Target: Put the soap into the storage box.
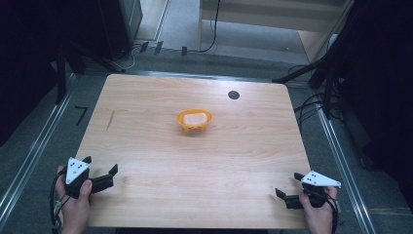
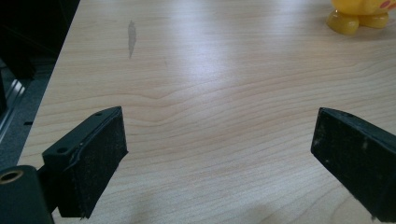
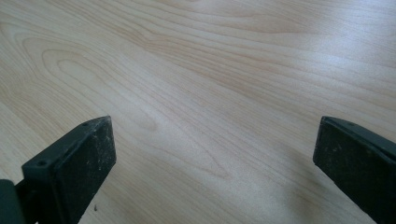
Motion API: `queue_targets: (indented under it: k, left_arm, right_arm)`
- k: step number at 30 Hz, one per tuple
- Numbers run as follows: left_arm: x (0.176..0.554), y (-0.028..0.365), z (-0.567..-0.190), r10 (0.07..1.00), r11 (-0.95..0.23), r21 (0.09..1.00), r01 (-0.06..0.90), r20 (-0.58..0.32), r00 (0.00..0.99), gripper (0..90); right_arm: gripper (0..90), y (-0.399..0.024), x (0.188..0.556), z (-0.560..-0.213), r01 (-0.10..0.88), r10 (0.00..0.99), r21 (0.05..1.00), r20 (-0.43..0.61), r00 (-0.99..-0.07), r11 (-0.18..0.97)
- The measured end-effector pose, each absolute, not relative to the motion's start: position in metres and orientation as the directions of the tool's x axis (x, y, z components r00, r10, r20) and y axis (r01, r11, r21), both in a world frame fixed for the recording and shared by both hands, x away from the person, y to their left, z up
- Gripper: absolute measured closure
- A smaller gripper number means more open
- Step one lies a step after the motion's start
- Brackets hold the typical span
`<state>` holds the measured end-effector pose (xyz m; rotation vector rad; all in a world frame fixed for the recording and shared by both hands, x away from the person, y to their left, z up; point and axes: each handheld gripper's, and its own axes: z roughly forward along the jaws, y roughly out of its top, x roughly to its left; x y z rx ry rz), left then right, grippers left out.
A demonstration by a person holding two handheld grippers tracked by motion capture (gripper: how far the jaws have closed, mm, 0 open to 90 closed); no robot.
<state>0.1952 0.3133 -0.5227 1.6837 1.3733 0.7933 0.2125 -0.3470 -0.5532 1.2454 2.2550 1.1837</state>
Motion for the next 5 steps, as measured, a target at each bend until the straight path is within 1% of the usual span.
queue_targets:
  k: [5]
  left_arm:
    - [0.1961, 0.3145, -0.5225, 0.974, -0.082, 0.874, 0.479, -0.03, 0.222, 4.0]
  right_arm:
    - [0.0, -0.3423, 0.211, -0.5535, 0.543, 0.805, 0.775, 0.077, -0.589, 0.323]
